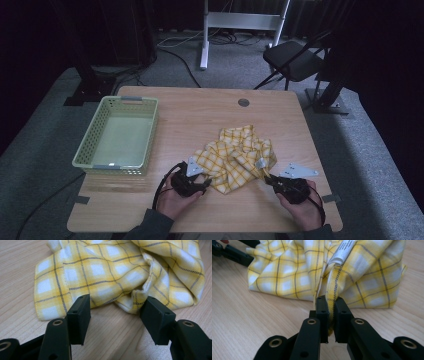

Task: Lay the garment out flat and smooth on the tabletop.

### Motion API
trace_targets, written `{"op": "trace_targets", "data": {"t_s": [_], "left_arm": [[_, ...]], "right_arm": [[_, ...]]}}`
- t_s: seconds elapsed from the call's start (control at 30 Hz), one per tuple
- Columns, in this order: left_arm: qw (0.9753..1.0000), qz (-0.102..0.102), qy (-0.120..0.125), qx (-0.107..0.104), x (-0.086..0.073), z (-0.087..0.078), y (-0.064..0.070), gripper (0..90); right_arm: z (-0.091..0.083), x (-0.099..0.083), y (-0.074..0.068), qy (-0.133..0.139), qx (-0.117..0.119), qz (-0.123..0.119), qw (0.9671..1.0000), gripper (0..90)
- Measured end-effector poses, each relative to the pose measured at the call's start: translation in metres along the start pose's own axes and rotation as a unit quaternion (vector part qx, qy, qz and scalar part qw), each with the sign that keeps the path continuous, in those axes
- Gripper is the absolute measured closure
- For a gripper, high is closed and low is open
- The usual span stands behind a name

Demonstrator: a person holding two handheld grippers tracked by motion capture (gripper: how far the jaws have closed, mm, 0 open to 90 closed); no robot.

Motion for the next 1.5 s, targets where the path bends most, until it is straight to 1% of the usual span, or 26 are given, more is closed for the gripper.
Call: {"op": "trace_targets", "data": {"t_s": [0.13,0.33,0.6,0.97,1.5], "left_arm": [[1.0000,0.000,0.000,0.000,0.000,0.000,0.000,42.4],[1.0000,0.000,0.000,0.000,0.000,0.000,0.000,42.4],[1.0000,0.000,0.000,0.000,0.000,0.000,0.000,42.4],[1.0000,0.000,0.000,0.000,0.000,0.000,0.000,42.4],[1.0000,-0.001,0.000,0.001,0.000,0.000,0.000,42.3]], "right_arm": [[-0.001,-0.004,0.002,-0.002,-0.002,0.002,1.0000,84.2],[-0.006,-0.005,0.002,0.001,-0.005,0.002,1.0000,84.2],[-0.009,-0.007,0.004,-0.002,-0.010,0.003,0.9999,84.2],[-0.012,-0.011,0.004,-0.003,-0.011,0.002,0.9999,84.2],[-0.018,-0.019,0.007,-0.007,-0.015,0.007,0.9998,84.1]]}}
Point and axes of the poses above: each handheld gripper's, and its own axes: z roughly forward along the jaws, x roughly out of its top, y roughly to its right, the point moved 6 cm from there along z, roughly forward along the jaws, and after that the axes turned 14 degrees about z, right-handed, at the moved point
